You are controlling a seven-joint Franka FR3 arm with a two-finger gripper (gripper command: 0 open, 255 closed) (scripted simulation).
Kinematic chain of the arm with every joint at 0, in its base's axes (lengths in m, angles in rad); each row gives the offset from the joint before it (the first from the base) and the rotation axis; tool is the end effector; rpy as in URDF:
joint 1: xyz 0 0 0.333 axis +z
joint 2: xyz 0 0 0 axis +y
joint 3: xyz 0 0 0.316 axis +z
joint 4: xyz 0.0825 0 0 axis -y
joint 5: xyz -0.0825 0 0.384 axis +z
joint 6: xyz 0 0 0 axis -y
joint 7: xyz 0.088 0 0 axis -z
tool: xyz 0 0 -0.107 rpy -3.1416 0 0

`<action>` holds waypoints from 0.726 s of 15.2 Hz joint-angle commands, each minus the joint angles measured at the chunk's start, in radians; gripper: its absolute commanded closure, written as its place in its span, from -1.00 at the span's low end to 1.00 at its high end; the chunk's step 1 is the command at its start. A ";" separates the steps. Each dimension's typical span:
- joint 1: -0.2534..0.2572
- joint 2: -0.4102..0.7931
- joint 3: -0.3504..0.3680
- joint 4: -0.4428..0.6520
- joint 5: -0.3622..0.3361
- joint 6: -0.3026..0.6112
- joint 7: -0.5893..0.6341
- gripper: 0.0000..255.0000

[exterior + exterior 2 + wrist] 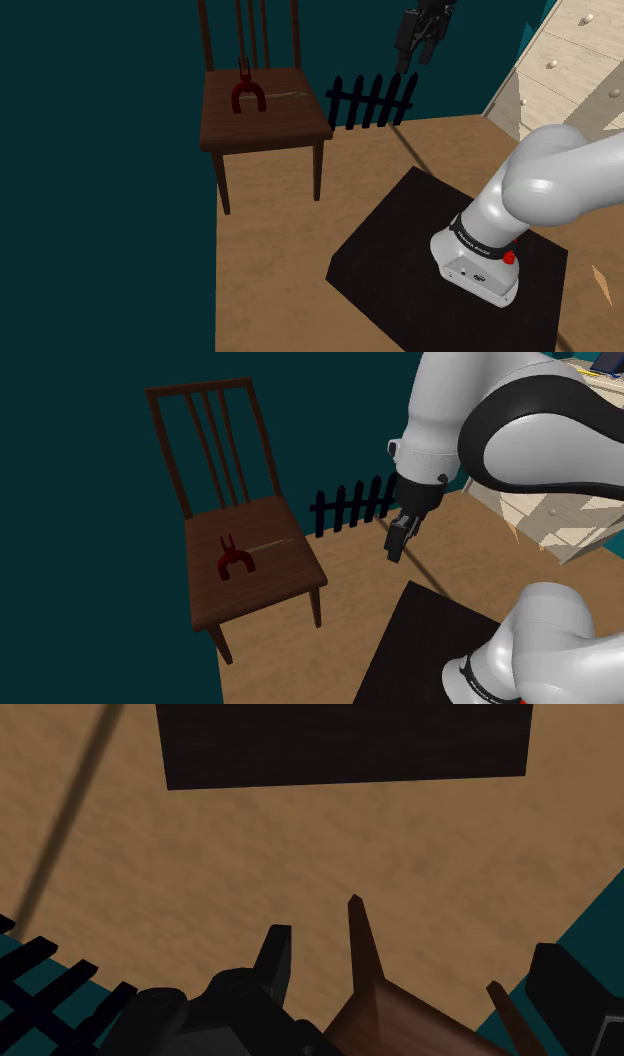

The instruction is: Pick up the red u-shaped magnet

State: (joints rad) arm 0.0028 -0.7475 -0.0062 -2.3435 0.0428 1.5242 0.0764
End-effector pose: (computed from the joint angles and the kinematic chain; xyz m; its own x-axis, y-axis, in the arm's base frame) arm 0.3118 0.0032 0.5807 0.9943 -0.0757 -0.0751 -0.0789 -0.9960 -0.0414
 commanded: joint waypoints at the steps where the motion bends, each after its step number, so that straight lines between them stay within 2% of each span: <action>1: 0.000 0.000 0.000 0.000 0.000 0.000 0.000 -1.00; 11: 0.022 0.361 0.088 0.231 0.020 0.157 0.100 -1.00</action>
State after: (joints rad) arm 0.0233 -0.4274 0.0733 -2.1412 0.0626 1.6662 0.1655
